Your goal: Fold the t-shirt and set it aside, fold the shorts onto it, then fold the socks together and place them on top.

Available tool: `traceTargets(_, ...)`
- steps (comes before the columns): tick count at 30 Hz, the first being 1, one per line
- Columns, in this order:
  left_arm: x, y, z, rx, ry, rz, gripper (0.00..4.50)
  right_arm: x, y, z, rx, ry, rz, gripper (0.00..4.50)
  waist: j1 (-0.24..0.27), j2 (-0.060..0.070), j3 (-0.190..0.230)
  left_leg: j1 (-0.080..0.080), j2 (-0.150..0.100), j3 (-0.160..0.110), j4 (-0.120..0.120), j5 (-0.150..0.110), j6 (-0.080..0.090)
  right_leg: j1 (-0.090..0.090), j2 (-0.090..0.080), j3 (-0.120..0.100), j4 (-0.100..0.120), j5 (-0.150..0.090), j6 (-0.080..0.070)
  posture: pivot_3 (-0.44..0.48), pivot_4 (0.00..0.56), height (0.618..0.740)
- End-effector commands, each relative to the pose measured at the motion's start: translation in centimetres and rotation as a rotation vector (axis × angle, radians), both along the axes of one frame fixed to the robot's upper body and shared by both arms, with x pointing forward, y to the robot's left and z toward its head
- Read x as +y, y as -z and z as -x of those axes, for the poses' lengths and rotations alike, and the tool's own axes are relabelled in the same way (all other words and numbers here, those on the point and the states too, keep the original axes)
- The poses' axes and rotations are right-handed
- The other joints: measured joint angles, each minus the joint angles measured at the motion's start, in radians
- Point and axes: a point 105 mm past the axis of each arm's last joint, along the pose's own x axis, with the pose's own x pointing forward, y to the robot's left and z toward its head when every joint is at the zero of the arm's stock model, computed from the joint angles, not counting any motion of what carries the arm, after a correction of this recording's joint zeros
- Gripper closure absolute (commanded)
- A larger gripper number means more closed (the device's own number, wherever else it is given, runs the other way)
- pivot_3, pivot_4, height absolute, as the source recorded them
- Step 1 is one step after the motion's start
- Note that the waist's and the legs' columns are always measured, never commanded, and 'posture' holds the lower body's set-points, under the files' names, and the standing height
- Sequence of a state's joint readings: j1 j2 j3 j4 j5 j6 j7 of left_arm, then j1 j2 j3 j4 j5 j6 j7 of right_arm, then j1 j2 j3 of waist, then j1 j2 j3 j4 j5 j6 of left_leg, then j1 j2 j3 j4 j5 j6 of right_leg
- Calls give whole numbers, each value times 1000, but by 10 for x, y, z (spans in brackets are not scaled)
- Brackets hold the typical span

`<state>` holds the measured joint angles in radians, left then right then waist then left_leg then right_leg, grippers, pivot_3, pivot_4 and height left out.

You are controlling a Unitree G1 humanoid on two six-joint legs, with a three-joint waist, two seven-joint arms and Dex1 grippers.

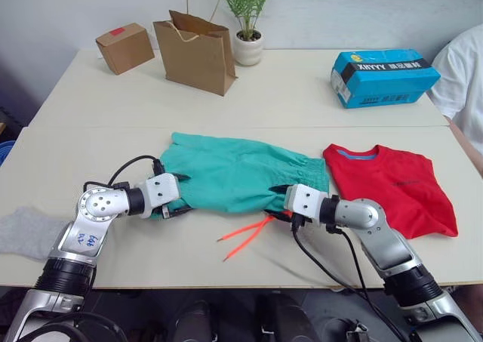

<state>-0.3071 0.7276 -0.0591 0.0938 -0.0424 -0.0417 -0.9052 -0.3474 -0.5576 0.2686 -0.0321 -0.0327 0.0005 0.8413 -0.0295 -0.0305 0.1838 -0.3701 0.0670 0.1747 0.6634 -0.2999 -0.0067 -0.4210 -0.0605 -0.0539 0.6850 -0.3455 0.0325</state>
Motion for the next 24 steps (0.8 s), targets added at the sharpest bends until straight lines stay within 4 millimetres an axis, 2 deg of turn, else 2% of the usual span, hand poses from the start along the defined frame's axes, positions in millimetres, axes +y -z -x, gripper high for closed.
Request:
traceTargets(1, 2, 25, 30, 189, 30, 9, 2049, -6, -7, -2, -36, -3, 6, 2979, -6, 0, 0, 0, 0, 0, 0, 0, 0, 0, 0, 0, 0, 0, 0, 0, 150, 740)
traceTargets(2, 1, 30, 40, 208, 26, 22, 2442, -8, -3, 3, -18, -17, 29, 3402, -10, 1, 0, 0, 1, 0, -1, 0, -1, 0, 0, 0, 0, 0, 0, 0, 150, 740)
traceTargets(5, -5, 32, 64, 220, 26, 55, 3373, -15, -10, 19, -8, -75, 26, 4406, -11, 2, -1, 1, 1, 0, -3, -1, -1, 0, 0, 0, -2, -1, 0, 0, 150, 740)
traceTargets(8, -4, 25, 75, 192, -2, 55, 4324, -23, -8, 34, 9, -124, 53, 4500, -5, 2, -1, 1, 0, 0, -5, -2, 0, 1, 0, 0, -5, -1, 0, 0, 150, 740)
traceTargets(9, -3, 22, 77, 179, -14, 52, 4461, -25, -7, 36, 17, -127, 50, 4500, -5, 2, -1, 2, 0, 0, -5, -2, 0, 2, 0, 0, -6, -1, 0, 0, 150, 740)
traceTargets(12, -4, 14, 79, 141, -62, 81, 4461, -30, -4, 41, 44, -107, 47, 4500, -3, 2, -1, 7, 0, -2, -5, -3, 1, 8, 0, -1, -9, -1, 0, 0, 150, 740)
traceTargets(15, -18, 10, 90, 156, -37, 122, 4461, -38, 0, 44, 78, -76, 31, 4500, 0, 2, -1, 9, 0, -2, -8, -4, 2, 11, 0, -1, -11, -1, 1, 0, 150, 740)
traceTargets(18, -24, 10, 98, 232, -60, 200, 4500, -50, 14, 50, 212, -53, 52, 3812, 1, 2, -1, 10, 0, -2, -10, -4, 2, 11, -1, -1, -12, 0, 1, 0, 150, 740)
traceTargets(21, -19, 6, 94, 219, -110, 231, 3874, -48, 6, 55, 187, -98, 13, 2871, 1, 2, -1, 11, 0, -2, -11, -4, 2, 12, 0, -1, -14, 0, 1, 0, 150, 740)
traceTargets(24, -7, -5, 95, 210, -100, 248, 2911, -54, -10, 67, 246, -130, -104, 1757, 1, 1, -1, 11, 0, -2, -12, -4, 1, 12, 0, -1, -14, 0, 1, 0, 150, 740)
